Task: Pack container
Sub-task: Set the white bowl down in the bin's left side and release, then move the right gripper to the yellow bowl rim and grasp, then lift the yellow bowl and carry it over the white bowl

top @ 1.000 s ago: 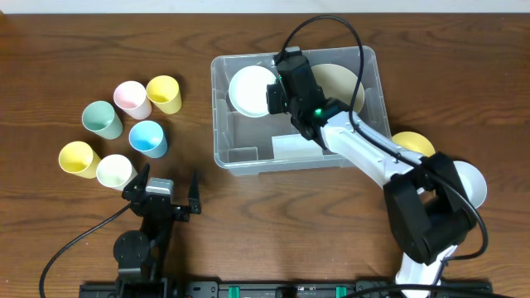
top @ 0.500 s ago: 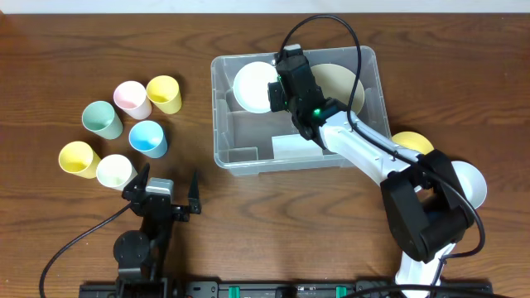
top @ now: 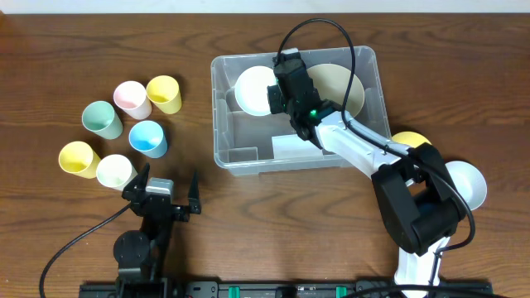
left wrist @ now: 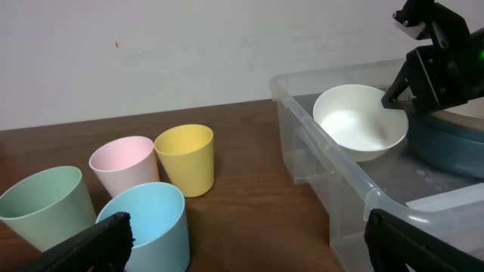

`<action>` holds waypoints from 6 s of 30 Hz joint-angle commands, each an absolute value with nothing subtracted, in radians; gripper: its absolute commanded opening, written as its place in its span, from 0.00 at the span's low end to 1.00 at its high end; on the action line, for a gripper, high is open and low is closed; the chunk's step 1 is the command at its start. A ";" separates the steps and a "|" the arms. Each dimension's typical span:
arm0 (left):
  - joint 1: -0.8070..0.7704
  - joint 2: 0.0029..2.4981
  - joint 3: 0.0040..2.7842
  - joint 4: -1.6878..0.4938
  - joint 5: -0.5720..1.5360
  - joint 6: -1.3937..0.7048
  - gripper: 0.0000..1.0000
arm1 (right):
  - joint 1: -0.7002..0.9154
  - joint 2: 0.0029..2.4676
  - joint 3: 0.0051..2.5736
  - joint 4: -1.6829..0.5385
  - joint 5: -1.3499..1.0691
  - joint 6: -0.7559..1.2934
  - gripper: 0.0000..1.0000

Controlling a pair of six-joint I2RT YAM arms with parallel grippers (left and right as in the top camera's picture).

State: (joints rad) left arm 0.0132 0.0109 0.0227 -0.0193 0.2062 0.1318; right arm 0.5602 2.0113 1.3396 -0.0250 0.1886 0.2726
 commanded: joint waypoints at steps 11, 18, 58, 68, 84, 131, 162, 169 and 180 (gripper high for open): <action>0.019 0.005 0.004 -0.051 0.218 0.138 0.98 | 0.557 2.020 1.348 -0.007 0.175 0.230 0.40; 0.019 0.005 0.004 -0.051 0.218 0.138 0.98 | 0.557 1.956 1.425 -0.076 0.110 0.220 0.43; 0.019 0.005 0.004 -0.052 0.218 0.138 0.98 | -0.194 1.308 1.046 -0.944 0.124 0.540 0.77; 0.019 0.005 0.004 -0.051 0.218 0.138 0.98 | -0.193 1.308 0.835 -0.675 0.131 0.514 0.74; 0.019 0.005 0.004 -0.051 0.218 0.138 0.98 | -0.194 1.352 0.663 -0.257 0.149 0.424 0.69; 0.019 0.005 0.004 -0.052 0.218 0.138 0.98 | -0.337 1.482 0.711 -0.117 0.020 0.527 0.01; 0.019 0.005 0.004 -0.052 0.218 0.138 0.98 | 0.023 1.145 0.961 -0.136 -0.471 0.572 0.02; 0.019 0.005 0.004 -0.052 0.218 0.138 0.98 | 0.266 1.296 0.962 0.008 -0.290 0.577 0.02; 0.019 0.005 0.004 -0.051 0.218 0.138 0.98 | 0.343 1.562 0.966 0.290 -0.251 0.686 0.01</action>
